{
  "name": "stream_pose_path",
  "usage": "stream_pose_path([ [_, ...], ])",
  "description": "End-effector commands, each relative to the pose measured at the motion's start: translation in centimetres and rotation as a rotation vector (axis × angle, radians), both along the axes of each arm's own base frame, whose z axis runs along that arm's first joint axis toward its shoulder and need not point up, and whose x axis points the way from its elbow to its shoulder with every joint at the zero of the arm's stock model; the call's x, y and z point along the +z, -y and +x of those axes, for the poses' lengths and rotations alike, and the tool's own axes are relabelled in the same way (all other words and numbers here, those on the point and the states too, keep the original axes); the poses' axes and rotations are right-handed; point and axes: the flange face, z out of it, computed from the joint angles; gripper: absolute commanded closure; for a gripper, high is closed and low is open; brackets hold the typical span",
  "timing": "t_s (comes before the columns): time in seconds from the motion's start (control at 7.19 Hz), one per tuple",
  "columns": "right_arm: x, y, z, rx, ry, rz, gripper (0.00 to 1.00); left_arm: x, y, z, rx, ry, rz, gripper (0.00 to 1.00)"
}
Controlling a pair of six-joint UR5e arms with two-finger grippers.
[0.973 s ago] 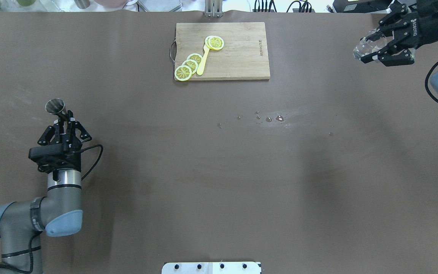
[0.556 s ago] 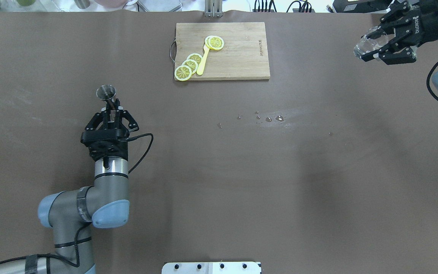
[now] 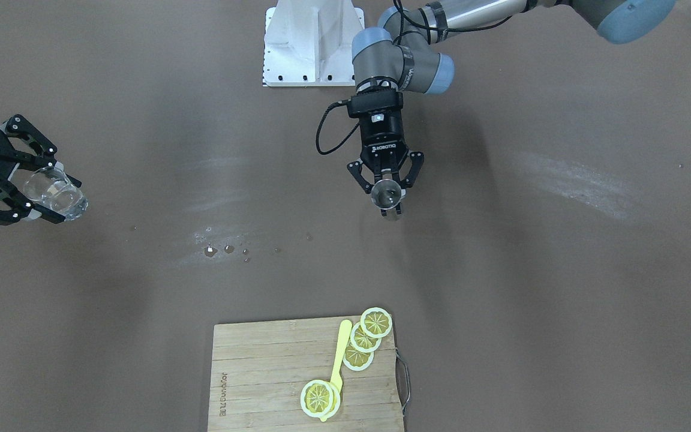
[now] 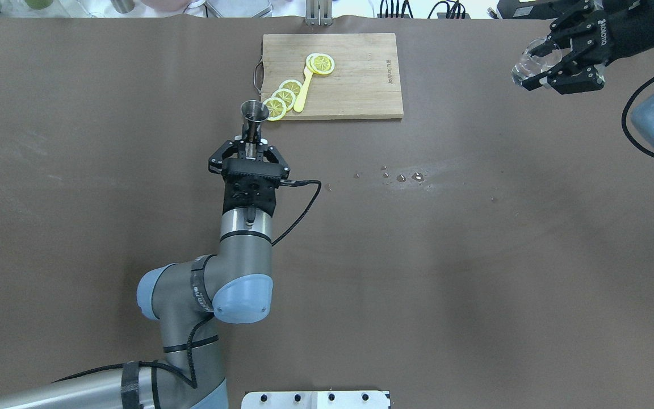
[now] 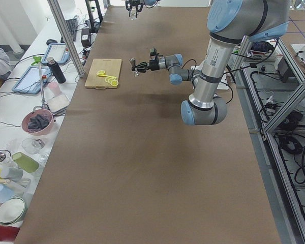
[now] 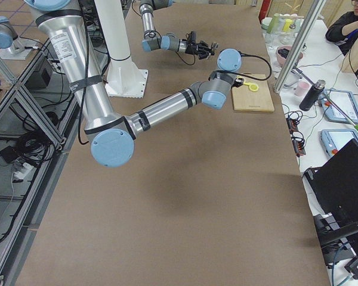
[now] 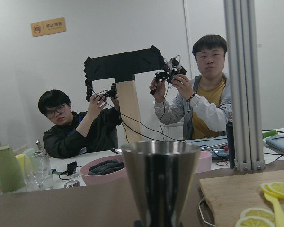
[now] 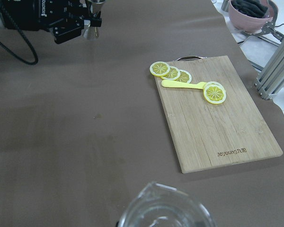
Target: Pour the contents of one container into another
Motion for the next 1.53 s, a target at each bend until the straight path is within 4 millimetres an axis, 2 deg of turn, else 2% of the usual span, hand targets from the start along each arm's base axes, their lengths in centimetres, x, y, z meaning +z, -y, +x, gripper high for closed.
stream_pose_path([
  [0.0, -4.3, -1.9, -2.4, 0.007, -0.040, -0.008, 1.00, -4.4, 0.8, 0.8, 0.065, -0.007, 0.051, 1.00],
  [0.14, -6.6, -3.7, -4.0, -0.009, -0.066, 0.008, 1.00, -4.3, 1.5, 0.4, 0.059, -0.067, 0.079, 1.00],
  [0.28, -8.2, -5.1, -4.5, -0.025, -0.145, 0.091, 1.00, -4.7, 1.7, 0.8, 0.094, -0.029, 0.086, 1.00],
  [0.42, -9.0, -5.3, -4.5, -0.048, -0.222, 0.164, 1.00, -5.7, 2.8, 0.6, 0.115, -0.059, 0.090, 1.00],
  [0.7, -11.3, -3.3, -5.7, -0.058, -0.222, 0.170, 1.00, -8.6, 3.2, 1.2, 0.180, -0.177, 0.121, 1.00],
  [0.83, -11.7, -3.3, -5.9, -0.059, -0.219, 0.165, 1.00, -8.6, 3.8, 2.6, 0.174, -0.182, 0.124, 1.00],
  [0.97, -12.0, -3.5, -5.7, -0.054, -0.218, 0.170, 1.00, -7.2, 4.0, 3.4, 0.174, -0.206, 0.139, 1.00],
  [1.39, -11.0, -3.3, -6.0, -0.064, -0.224, 0.151, 1.00, -6.6, 3.5, 3.3, 0.188, -0.258, 0.166, 1.00],
])
